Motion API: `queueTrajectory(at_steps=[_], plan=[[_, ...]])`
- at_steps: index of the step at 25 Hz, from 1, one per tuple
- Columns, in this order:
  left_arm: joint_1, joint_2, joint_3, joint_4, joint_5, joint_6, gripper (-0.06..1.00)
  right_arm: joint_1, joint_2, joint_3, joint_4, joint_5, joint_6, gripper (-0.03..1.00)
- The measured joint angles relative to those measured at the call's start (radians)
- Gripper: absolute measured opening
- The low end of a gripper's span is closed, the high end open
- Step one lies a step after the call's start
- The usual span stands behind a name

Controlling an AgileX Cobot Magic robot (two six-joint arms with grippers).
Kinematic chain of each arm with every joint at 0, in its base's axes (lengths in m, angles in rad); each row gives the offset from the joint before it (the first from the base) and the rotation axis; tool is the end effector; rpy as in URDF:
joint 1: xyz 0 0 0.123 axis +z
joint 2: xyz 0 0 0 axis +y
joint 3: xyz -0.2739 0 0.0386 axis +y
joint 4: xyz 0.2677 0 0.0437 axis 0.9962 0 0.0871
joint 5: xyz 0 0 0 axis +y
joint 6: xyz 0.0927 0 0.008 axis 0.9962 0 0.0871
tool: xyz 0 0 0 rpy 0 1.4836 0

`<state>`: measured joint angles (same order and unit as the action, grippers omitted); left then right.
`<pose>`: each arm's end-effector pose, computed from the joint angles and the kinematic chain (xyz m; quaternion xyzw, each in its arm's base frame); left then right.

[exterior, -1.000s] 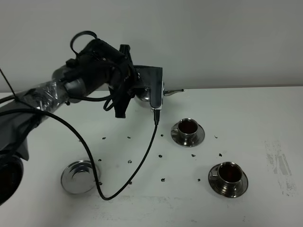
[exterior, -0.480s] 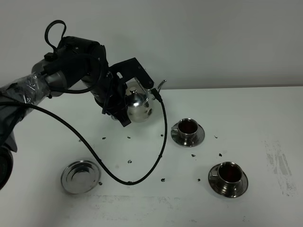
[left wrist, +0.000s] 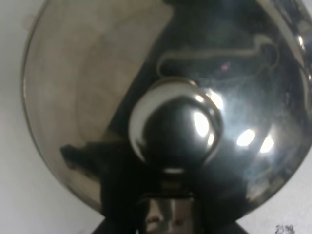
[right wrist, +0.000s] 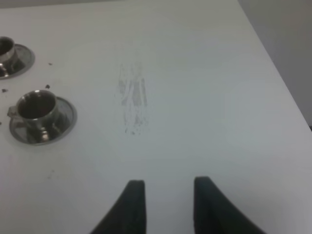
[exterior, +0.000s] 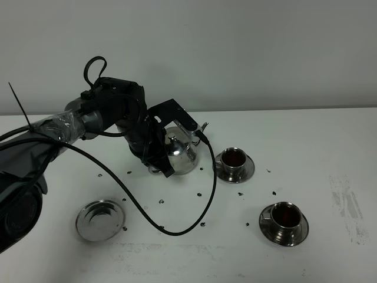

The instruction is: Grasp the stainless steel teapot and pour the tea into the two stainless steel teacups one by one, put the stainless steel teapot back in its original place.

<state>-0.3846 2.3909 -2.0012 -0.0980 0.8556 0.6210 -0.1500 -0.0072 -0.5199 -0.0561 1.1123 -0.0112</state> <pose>0.4870 -0.2045 0.1354 0.4502 0.8681 -0.0183 0.2083 0.0159 -0.0071 0.2876 0.0618 0.8570 -0.0690 0.5069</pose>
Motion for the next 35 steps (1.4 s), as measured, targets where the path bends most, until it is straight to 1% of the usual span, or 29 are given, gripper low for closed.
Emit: queueTrajectory(at_steps=[3,6,8,10,12,14,16,19,20,23,26,29,32,35], plan=[[-0.005,-0.006,0.000,0.001,0.005,-0.010,0.21,0.000,0.000,0.000,0.000,0.000,0.000,0.23],[-0.007,-0.046,0.000,0.007,0.032,-0.014,0.21,0.000,0.000,0.000,0.000,0.000,0.000,0.23],[-0.008,-0.098,0.002,0.024,0.044,-0.014,0.21,0.000,0.000,0.000,0.000,0.000,0.000,0.23],[-0.009,-0.167,0.033,0.030,0.042,-0.018,0.21,0.000,0.000,0.000,0.000,0.000,0.000,0.23],[-0.009,-0.261,0.119,0.030,0.019,-0.019,0.21,0.000,0.000,0.000,0.000,0.000,0.000,0.23],[-0.009,-0.356,0.237,0.030,-0.008,-0.021,0.21,0.000,0.000,0.000,0.000,0.000,0.000,0.23],[-0.008,-0.466,0.390,0.023,-0.035,-0.034,0.21,0.000,0.000,0.000,0.000,0.000,0.000,0.23],[0.007,-0.623,0.604,0.002,-0.059,-0.084,0.21,0.000,0.000,0.000,0.000,0.000,0.000,0.23],[0.019,-0.673,0.669,0.002,-0.062,-0.100,0.21,0.000,0.000,0.000,0.000,0.000,0.000,0.23],[0.073,-0.783,0.806,0.015,-0.060,-0.136,0.21,0.000,0.000,0.000,0.000,0.000,0.000,0.23],[0.136,-0.838,0.894,0.031,-0.059,-0.180,0.21,0.000,0.000,0.000,0.000,0.000,0.000,0.23],[0.186,-0.847,0.958,0.036,-0.084,-0.194,0.21,0.000,0.000,0.000,0.000,0.000,0.000,0.23],[0.205,-0.833,1.001,0.028,-0.135,-0.196,0.21,0.000,0.000,0.000,0.000,0.000,0.000,0.23],[0.205,-0.799,1.008,0.005,-0.183,-0.196,0.21,0.000,0.000,0.000,0.000,0.000,0.000,0.23]])
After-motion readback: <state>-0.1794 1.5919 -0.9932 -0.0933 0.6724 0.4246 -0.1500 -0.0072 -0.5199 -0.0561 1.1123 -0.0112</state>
